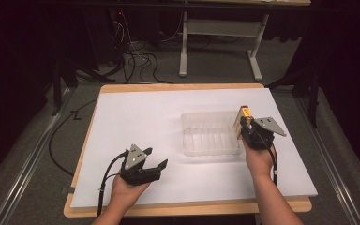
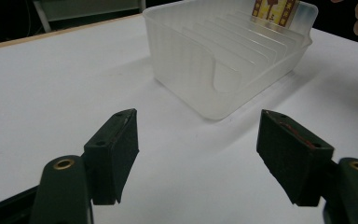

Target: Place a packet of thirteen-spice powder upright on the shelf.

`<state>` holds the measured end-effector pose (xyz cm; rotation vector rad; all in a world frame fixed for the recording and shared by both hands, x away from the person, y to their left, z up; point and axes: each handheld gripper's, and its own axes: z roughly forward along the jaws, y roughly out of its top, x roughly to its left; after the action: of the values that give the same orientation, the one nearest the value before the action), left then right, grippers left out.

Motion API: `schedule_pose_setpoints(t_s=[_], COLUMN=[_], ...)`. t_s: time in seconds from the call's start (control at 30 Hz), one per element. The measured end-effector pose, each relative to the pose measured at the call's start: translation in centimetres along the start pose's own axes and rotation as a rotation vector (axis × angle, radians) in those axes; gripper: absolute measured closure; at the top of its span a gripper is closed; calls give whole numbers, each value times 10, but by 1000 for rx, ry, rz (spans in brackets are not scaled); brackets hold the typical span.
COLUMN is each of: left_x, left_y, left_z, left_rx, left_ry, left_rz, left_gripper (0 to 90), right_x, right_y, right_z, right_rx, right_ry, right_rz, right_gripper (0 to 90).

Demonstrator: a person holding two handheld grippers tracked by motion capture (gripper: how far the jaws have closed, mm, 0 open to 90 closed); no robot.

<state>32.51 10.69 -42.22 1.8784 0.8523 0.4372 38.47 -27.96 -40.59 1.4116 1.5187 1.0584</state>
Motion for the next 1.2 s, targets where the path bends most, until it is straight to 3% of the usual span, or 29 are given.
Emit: schedule_pose_setpoints(t_s=[0.87, 1.2], left_x=[0, -1], left_y=[-1, 0], left_z=[1, 1], left_rx=[5, 5], left_ry=[-4, -6], left_rz=[2, 3], left_gripper=[299, 297], right_x=[1, 0], right_y=[-19, -14], right_z=[11, 8], right_rx=[44, 40], right_ry=[14, 42], right_rz=[-16, -28], right_gripper=[670, 568])
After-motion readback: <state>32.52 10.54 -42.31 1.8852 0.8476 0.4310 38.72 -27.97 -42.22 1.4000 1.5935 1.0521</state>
